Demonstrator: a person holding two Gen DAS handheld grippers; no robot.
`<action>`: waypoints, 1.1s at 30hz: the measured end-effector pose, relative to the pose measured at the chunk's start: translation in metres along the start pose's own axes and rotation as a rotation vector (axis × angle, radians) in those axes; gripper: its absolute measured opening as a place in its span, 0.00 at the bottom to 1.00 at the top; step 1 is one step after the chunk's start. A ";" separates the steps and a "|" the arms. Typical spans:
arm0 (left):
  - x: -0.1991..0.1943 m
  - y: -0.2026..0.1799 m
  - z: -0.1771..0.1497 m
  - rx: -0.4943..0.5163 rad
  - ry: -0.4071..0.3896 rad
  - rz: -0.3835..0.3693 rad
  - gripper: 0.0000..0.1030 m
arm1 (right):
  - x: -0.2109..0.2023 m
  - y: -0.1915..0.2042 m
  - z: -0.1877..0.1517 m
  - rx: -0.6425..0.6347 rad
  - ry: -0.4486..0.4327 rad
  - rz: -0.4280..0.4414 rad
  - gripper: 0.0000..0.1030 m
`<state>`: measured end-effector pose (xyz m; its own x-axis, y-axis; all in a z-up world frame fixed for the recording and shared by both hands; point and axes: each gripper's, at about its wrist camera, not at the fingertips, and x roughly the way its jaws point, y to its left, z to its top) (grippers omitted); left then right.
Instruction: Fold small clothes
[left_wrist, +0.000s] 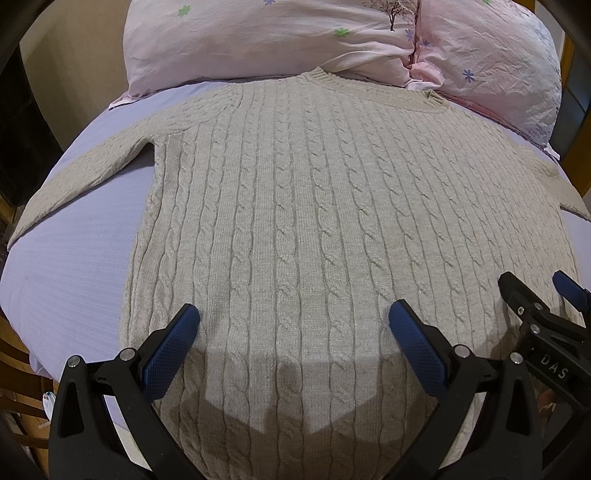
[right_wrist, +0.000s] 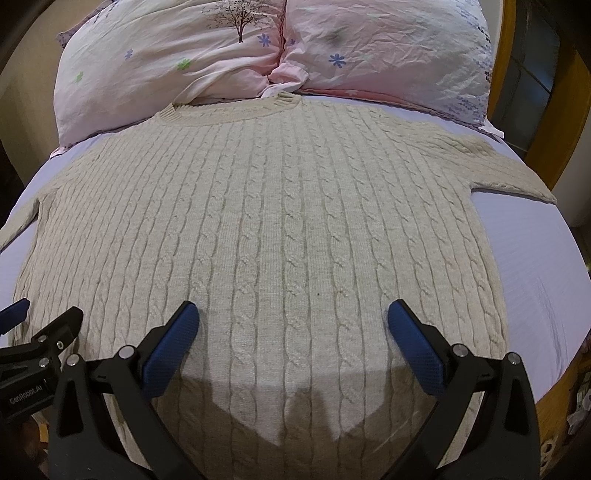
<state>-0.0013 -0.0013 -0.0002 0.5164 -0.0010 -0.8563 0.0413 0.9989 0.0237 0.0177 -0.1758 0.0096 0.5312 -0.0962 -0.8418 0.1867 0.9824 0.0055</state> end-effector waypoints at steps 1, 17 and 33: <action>0.001 0.001 0.001 0.000 -0.001 0.000 0.99 | -0.001 0.001 -0.002 -0.001 0.001 0.001 0.98; -0.001 0.003 0.003 0.004 -0.018 -0.007 0.99 | -0.009 -0.029 0.009 -0.090 -0.131 0.121 0.98; -0.016 0.087 0.054 -0.223 -0.330 -0.240 0.99 | 0.061 -0.430 0.098 0.975 -0.103 -0.170 0.29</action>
<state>0.0398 0.0828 0.0432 0.7605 -0.2126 -0.6136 0.0265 0.9543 -0.2977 0.0511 -0.6195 0.0086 0.4949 -0.2822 -0.8219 0.8401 0.3972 0.3695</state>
